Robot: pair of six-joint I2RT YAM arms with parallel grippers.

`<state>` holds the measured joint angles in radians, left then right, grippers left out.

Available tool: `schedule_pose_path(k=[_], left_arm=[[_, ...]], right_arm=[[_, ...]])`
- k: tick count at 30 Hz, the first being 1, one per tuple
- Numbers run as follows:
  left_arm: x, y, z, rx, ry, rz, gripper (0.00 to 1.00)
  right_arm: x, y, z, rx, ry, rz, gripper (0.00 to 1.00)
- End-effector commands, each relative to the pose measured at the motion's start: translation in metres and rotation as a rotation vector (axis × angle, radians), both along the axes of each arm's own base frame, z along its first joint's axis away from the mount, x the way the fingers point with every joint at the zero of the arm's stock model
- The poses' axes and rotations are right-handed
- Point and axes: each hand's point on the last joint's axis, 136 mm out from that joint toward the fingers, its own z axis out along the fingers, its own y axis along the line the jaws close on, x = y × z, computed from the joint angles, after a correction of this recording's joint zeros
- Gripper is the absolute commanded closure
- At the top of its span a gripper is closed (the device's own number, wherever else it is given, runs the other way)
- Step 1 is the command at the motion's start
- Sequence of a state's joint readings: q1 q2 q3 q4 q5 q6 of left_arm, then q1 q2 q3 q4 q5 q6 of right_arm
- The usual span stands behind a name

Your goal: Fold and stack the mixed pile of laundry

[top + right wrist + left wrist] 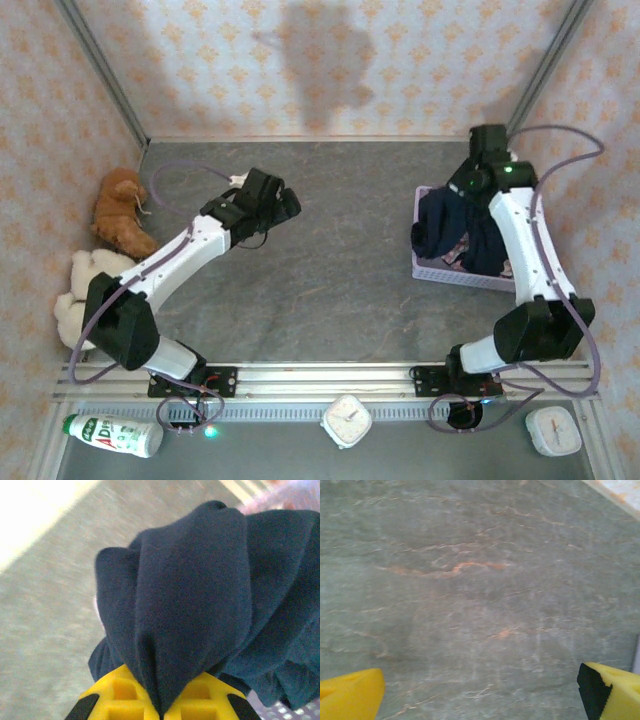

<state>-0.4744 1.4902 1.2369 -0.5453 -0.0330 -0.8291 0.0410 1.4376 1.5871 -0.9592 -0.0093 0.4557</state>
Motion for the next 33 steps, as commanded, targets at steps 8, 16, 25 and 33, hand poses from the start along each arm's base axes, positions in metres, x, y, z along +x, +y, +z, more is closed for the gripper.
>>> schedule_pose_path(k=[8,16,25,33], left_arm=[[0.030,-0.006,0.030,-0.102,-0.007,-0.004,0.00],[0.013,0.058,0.032,-0.073,-0.006,0.153,0.00],[-0.031,0.115,0.029,0.030,-0.018,0.322,0.00],[-0.036,0.092,0.010,-0.086,-0.023,0.296,0.00]], right_arm=[[0.011,0.102,0.219,0.317,-0.537,0.428,1.00],[0.017,0.216,0.266,0.531,-0.649,0.748,1.00],[0.059,0.286,0.037,0.417,-0.107,0.738,0.98],[0.039,0.250,-0.078,0.228,0.117,0.619,0.38]])
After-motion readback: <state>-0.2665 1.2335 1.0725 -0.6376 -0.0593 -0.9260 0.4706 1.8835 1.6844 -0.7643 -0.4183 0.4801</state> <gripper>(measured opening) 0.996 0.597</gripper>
